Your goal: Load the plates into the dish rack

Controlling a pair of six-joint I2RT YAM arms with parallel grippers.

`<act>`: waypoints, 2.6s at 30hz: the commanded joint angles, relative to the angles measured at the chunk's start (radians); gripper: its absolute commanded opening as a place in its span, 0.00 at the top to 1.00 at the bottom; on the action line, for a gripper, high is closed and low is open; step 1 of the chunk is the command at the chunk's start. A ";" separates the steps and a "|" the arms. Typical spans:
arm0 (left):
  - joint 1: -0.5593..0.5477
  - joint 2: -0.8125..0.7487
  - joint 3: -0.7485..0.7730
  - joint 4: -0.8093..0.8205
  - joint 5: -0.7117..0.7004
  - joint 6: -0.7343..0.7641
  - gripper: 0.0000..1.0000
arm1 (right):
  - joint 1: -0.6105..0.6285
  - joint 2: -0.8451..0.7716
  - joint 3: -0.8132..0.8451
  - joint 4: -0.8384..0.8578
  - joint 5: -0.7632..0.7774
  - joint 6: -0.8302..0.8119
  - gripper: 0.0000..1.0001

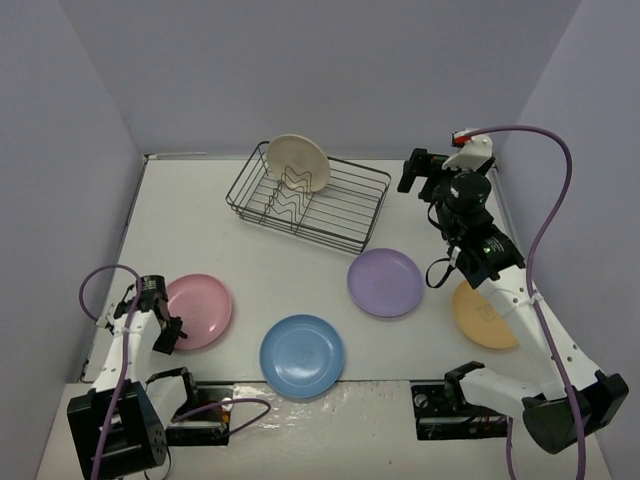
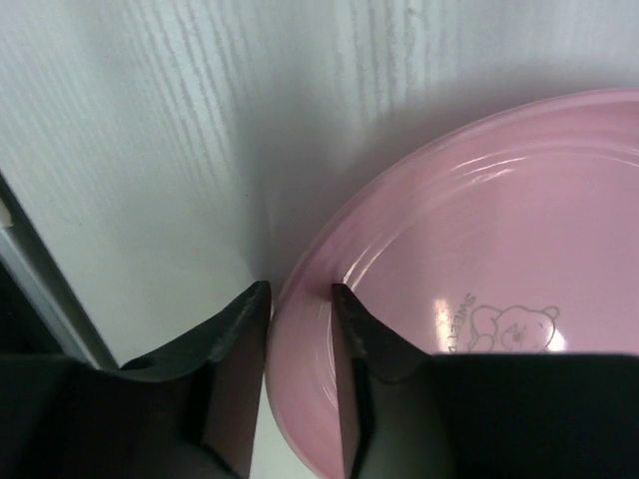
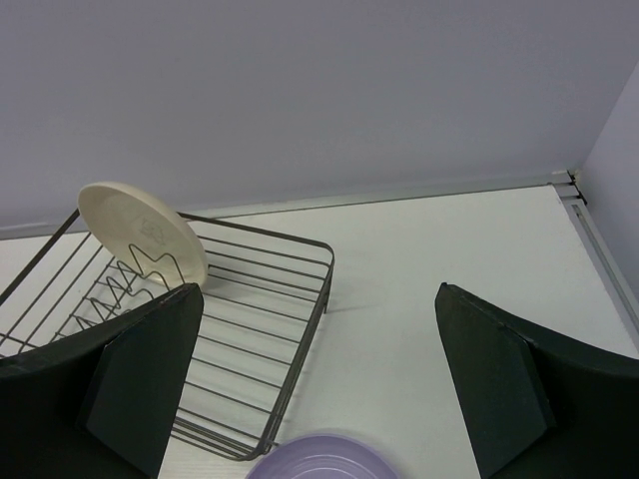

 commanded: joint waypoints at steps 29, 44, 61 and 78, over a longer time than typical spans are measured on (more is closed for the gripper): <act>-0.861 -0.129 0.354 0.475 -0.050 0.539 1.00 | 0.240 0.236 0.113 -0.052 -0.583 -0.006 0.00; -0.986 -0.033 0.452 0.580 -0.020 0.640 1.00 | 0.252 0.246 0.034 -0.173 -0.584 -0.096 0.05; -0.986 -0.062 0.459 0.553 -0.029 0.683 0.94 | 0.243 0.156 -0.024 -0.185 -0.468 -0.109 1.00; -0.942 -0.076 0.514 0.294 -0.356 0.487 0.03 | 0.262 0.358 0.370 -0.027 0.008 -0.294 1.00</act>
